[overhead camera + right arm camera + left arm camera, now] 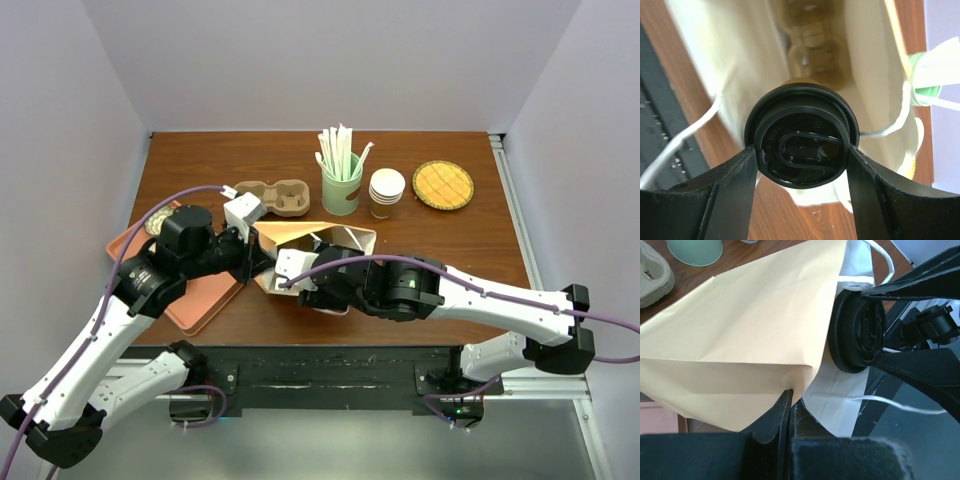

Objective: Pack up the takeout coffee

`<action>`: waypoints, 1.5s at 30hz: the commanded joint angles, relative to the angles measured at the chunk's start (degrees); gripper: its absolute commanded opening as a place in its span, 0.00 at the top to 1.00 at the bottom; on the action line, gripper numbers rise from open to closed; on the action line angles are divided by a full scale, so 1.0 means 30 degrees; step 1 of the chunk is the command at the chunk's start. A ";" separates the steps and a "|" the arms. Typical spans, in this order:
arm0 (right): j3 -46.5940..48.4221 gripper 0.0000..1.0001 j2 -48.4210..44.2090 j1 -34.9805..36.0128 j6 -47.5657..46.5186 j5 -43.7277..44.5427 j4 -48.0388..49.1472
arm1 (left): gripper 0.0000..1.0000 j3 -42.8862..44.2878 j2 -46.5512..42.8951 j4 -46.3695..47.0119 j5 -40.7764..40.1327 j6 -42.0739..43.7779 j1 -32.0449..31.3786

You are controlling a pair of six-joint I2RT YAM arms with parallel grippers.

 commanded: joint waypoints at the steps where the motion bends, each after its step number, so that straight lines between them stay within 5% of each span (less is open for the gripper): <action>1: -0.0560 0.60 -0.0564 -0.0007 -0.0517 0.1335 0.2359 | 1.00 0.0128 -0.0255 0.1048 0.0077 -0.0324 -0.0058; 11: 0.3954 0.60 0.2041 0.0198 0.0040 -0.1744 0.0073 | 1.00 0.1036 0.0419 0.1517 0.1363 -0.2756 -0.0058; 37: -0.4539 0.57 -0.0796 -0.0593 0.0040 0.1919 0.3793 | 0.99 -0.1276 -0.0254 0.1751 0.1714 -0.2788 -0.0086; 41: -0.4134 0.58 -0.0418 -0.0593 0.0653 0.1948 0.3209 | 0.57 -0.1221 -0.0256 0.1226 0.1512 -0.2611 -0.0087; 45: -0.3928 0.59 -0.0095 -0.0593 0.1414 0.2211 0.3442 | 0.49 -0.0606 0.0096 0.0084 0.0515 -0.3431 -0.0086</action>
